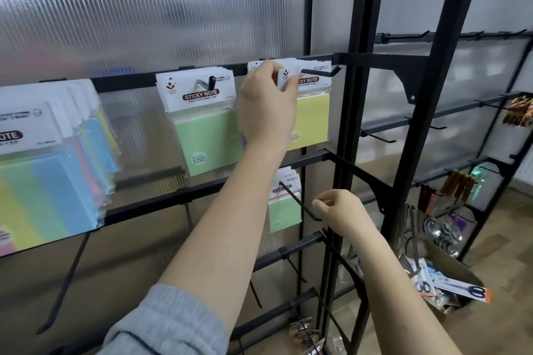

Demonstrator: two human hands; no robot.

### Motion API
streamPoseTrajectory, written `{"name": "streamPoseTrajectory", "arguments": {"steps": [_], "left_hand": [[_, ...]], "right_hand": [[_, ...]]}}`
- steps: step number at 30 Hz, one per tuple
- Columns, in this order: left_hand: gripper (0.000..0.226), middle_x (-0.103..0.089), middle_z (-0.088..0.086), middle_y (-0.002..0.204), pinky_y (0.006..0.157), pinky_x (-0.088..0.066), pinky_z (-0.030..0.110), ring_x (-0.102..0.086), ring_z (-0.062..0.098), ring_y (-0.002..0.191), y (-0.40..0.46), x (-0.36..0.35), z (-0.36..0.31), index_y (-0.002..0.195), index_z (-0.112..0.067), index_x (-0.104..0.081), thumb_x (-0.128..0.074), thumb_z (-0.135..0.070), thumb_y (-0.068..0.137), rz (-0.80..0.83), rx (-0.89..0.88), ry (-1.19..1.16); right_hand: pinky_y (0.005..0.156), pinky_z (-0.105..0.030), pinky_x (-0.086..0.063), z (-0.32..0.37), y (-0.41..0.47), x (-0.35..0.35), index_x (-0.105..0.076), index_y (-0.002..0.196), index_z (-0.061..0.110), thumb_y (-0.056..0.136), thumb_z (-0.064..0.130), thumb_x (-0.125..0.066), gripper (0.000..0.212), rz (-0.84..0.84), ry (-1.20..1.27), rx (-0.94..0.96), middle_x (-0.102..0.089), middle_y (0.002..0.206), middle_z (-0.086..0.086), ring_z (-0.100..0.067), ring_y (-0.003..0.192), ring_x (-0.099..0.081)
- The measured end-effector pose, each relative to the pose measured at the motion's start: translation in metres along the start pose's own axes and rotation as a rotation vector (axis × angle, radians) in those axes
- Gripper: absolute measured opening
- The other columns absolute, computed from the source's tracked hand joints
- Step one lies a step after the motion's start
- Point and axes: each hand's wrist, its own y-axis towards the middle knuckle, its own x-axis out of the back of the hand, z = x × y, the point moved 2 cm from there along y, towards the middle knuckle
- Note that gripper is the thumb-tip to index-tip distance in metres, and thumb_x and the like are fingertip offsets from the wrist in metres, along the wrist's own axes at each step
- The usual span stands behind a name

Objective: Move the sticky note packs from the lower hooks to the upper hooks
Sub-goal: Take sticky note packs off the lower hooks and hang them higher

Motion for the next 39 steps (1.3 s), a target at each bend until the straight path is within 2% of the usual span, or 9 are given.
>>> {"name": "streamPoseTrajectory", "arguments": {"steps": [4,7,13,16,20,24,29,36,39], "left_hand": [[0.016,-0.062,0.000,0.080,0.059,-0.038,0.024,-0.055,0.019,0.074,-0.003,0.003,0.002,0.084,-0.012,-0.060,-0.068,-0.026,0.084,0.007,-0.003,-0.020],[0.008,-0.061,0.000,0.080,0.065,-0.041,0.023,-0.057,0.018,0.077,-0.009,0.008,0.003,0.084,-0.015,-0.058,-0.065,-0.018,0.085,0.013,0.024,-0.029],[0.006,-0.059,-0.007,0.079,0.064,-0.047,0.025,-0.057,0.013,0.073,-0.044,0.019,0.009,0.085,-0.023,-0.055,-0.060,-0.020,0.089,-0.026,0.085,0.045],[0.007,-0.058,-0.013,0.073,0.061,-0.045,0.022,-0.056,0.011,0.068,-0.066,0.024,0.019,0.084,-0.024,-0.057,-0.058,-0.019,0.089,-0.028,0.163,0.097],[0.011,-0.057,-0.014,0.067,0.060,-0.045,0.025,-0.057,0.010,0.067,-0.092,0.029,0.033,0.080,-0.025,-0.059,-0.057,-0.019,0.090,0.060,0.263,0.187],[0.010,-0.057,-0.009,0.065,0.059,-0.045,0.027,-0.057,0.014,0.067,-0.107,0.044,0.051,0.081,-0.022,-0.061,-0.056,-0.019,0.089,0.086,0.352,0.316],[0.012,-0.055,-0.013,0.066,0.056,-0.039,0.023,-0.054,0.011,0.069,-0.117,0.062,0.069,0.084,-0.022,-0.061,-0.052,-0.022,0.092,0.153,0.467,0.457],[0.012,-0.062,-0.008,0.077,0.054,-0.039,0.019,-0.056,0.009,0.075,-0.137,0.075,0.083,0.090,-0.020,-0.063,-0.052,-0.020,0.092,0.213,0.557,0.503],[0.013,-0.062,-0.007,0.077,0.054,-0.040,0.020,-0.055,0.007,0.072,-0.142,0.079,0.085,0.090,-0.020,-0.064,-0.051,-0.020,0.091,0.213,0.583,0.511]], "right_hand": [[0.076,-0.030,-0.049,0.002,-0.001,0.000,-0.071,0.100,0.006,0.092,0.017,-0.051,0.024,-0.005,-0.002,0.012,-0.070,0.100,-0.015,-0.026,0.096,-0.063],[0.079,-0.033,-0.051,0.001,0.003,0.002,-0.071,0.100,0.006,0.092,0.017,-0.050,0.025,0.000,0.008,0.023,-0.070,0.100,-0.014,-0.026,0.096,-0.063],[0.080,-0.032,-0.050,-0.011,0.022,0.008,-0.069,0.101,0.003,0.093,0.020,-0.051,0.027,0.051,-0.037,0.077,-0.070,0.102,-0.015,-0.025,0.098,-0.064],[0.071,-0.024,-0.046,-0.020,0.029,0.010,-0.070,0.099,0.007,0.094,0.020,-0.051,0.023,0.089,-0.059,0.111,-0.072,0.100,-0.010,-0.021,0.093,-0.065],[0.076,-0.020,-0.038,-0.029,0.038,0.008,-0.067,0.113,0.011,0.095,0.023,-0.052,0.027,0.096,-0.046,0.150,-0.069,0.110,-0.004,-0.017,0.097,-0.060],[0.080,-0.020,-0.037,-0.029,0.042,-0.003,-0.066,0.117,0.009,0.095,0.020,-0.051,0.029,0.092,0.019,0.187,-0.067,0.116,-0.006,-0.021,0.107,-0.059],[0.099,-0.025,-0.037,-0.029,0.042,-0.014,-0.051,0.136,0.005,0.096,0.022,-0.050,0.043,0.094,0.208,0.146,-0.056,0.134,-0.008,-0.022,0.125,-0.051],[0.098,-0.031,-0.039,-0.031,0.041,-0.036,-0.047,0.134,-0.003,0.098,0.019,-0.048,0.043,0.117,0.391,0.074,-0.053,0.136,-0.014,-0.027,0.126,-0.048],[0.092,-0.024,-0.038,-0.032,0.039,-0.046,-0.052,0.133,0.003,0.097,0.019,-0.050,0.039,0.101,0.464,0.052,-0.058,0.131,-0.009,-0.021,0.121,-0.053]]}}
